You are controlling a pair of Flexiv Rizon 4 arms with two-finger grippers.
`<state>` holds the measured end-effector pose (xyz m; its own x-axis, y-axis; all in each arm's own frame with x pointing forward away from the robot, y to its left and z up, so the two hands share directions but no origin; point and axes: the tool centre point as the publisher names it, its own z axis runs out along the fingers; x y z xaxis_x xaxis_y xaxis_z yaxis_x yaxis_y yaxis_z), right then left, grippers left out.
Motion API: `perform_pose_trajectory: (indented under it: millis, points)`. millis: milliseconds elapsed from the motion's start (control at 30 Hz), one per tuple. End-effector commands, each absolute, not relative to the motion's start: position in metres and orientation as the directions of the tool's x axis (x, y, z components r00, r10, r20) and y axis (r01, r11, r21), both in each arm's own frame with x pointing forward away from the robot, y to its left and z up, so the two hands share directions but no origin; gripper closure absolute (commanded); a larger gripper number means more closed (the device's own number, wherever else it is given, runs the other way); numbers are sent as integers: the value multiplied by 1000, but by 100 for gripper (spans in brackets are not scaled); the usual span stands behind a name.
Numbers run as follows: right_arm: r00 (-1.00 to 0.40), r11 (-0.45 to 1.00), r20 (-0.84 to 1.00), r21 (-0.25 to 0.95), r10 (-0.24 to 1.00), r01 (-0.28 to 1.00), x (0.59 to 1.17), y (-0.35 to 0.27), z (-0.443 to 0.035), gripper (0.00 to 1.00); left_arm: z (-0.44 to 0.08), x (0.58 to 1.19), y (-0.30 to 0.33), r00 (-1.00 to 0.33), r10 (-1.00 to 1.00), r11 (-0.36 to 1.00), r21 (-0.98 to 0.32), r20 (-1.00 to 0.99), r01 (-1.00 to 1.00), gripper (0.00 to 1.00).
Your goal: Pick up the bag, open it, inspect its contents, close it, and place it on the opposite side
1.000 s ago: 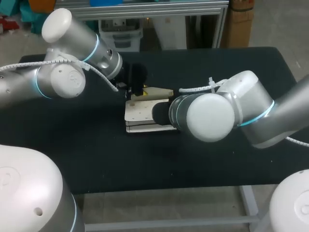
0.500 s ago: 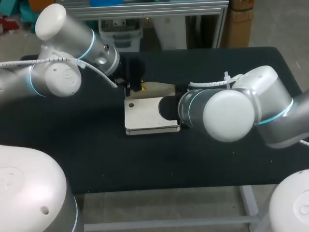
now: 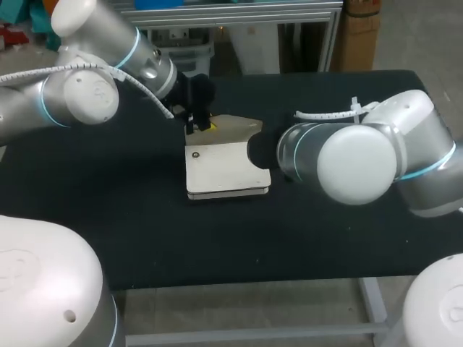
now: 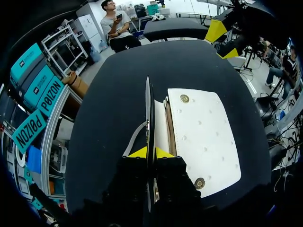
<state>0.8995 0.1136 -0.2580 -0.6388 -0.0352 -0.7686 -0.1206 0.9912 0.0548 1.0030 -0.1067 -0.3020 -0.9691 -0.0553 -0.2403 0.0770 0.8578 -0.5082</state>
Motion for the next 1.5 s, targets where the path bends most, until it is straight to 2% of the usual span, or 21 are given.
perform_pose_trajectory:
  millis: [33,333,467,933,1500]
  points:
    - [-630,988,-775,48,-56,-148,897,101,-256,100,-302,1003,-107,-969,-56,858,-509,-241,77,100]
    - [-630,988,-775,48,-56,-148,897,101,-256,100,-302,1003,-107,-969,-56,858,-509,-241,77,100]
    - [-630,988,-775,48,-56,-148,897,101,-256,100,-290,997,-117,-946,-109,889,-455,-305,44,100]
    - [-652,976,-756,95,-58,-197,898,110,-257,100,-262,992,-124,-900,-149,873,-482,-411,76,100]
    - [-636,974,-771,125,-26,-191,899,110,-257,100,-237,996,-122,-845,-138,862,-483,-517,155,100]
